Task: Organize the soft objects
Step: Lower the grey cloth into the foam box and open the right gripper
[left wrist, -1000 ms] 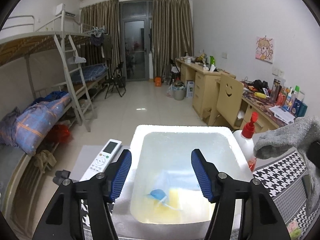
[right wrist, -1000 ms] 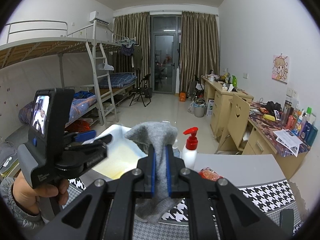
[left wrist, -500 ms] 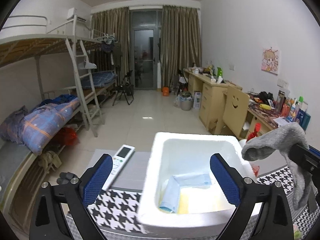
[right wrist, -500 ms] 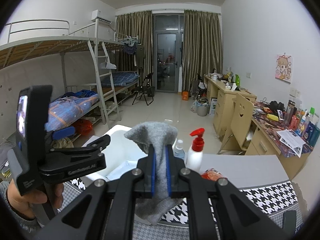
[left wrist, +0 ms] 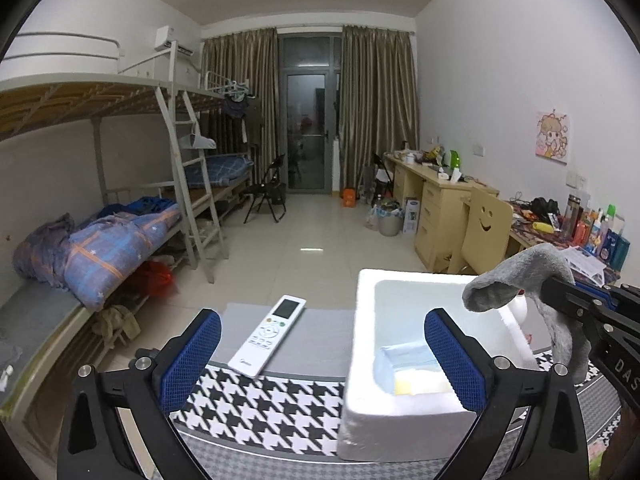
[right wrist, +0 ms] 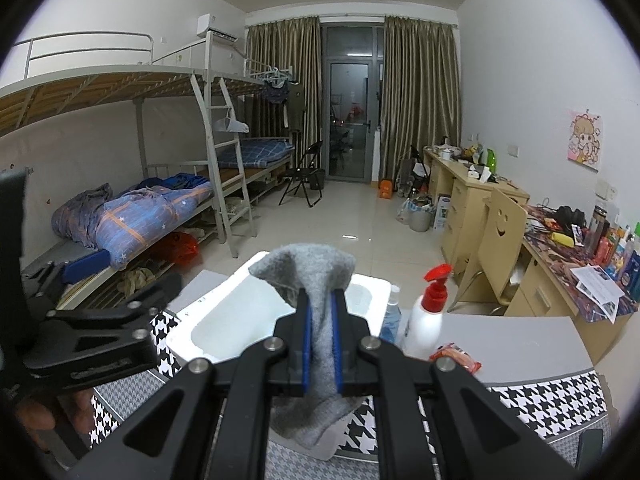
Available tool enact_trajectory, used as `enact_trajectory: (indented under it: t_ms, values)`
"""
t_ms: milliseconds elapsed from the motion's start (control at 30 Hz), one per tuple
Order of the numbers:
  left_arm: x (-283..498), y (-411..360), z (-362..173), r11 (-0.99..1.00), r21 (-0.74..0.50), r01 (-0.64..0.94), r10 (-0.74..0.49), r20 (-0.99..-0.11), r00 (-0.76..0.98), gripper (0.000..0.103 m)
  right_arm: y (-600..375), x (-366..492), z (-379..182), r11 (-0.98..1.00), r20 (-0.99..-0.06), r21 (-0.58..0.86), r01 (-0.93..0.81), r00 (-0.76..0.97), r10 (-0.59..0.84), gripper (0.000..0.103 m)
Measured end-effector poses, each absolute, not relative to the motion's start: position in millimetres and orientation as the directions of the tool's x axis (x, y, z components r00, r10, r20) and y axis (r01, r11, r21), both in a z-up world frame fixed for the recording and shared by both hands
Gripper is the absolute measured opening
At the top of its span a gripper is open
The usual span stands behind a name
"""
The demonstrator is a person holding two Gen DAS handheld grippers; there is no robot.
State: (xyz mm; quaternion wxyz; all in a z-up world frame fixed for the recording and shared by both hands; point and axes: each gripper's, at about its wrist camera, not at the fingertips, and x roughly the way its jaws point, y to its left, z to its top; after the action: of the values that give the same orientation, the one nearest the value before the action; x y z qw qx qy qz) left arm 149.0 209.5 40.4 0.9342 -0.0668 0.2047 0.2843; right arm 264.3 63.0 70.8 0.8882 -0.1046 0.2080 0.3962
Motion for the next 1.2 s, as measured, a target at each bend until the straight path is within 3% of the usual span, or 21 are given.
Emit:
enact_trajectory:
  t_ms: [367,900,933,1000,1033,1067,1200]
  values:
    - [131,229,30,0.801,-0.016,-0.599,0.536,-0.425,0.729,0.102,83,271,61,0.652,-0.471,-0.021,-0.758,0.583,0.662,0.012]
    - [115,241,18,0.786,-0.049,-0.616,0.539,-0.432,0.723,0.102,108,303,37,0.658,-0.571,0.047,-0.752,0.521,0.635,0.014]
    - [116,241,18,0.785,-0.053,-0.617,0.539,-0.432,0.723,0.102,108,303,36,0.660,-0.575,0.046,-0.750,0.520,0.632,0.020]
    - [115,241,18,0.787,-0.051,-0.615,0.538,-0.432,0.724,0.102,108,304,34,0.662,-0.580,0.046,-0.748,0.520,0.627,0.043]
    - [115,241,18,0.786,-0.050,-0.616,0.539,-0.433,0.723,0.102,108,304,34,0.665,-0.578,0.048,-0.745,0.522,0.627,0.064]
    - [115,241,17,0.787,-0.047,-0.615,0.539,-0.434,0.722,0.102,105,304,35,0.670,-0.569,0.050,-0.740,0.531,0.629,0.074]
    - [113,241,15,0.790,-0.053,-0.611,0.531,-0.439,0.724,0.102,100,297,40,0.663,-0.551,0.049,-0.747,0.533,0.642,0.074]
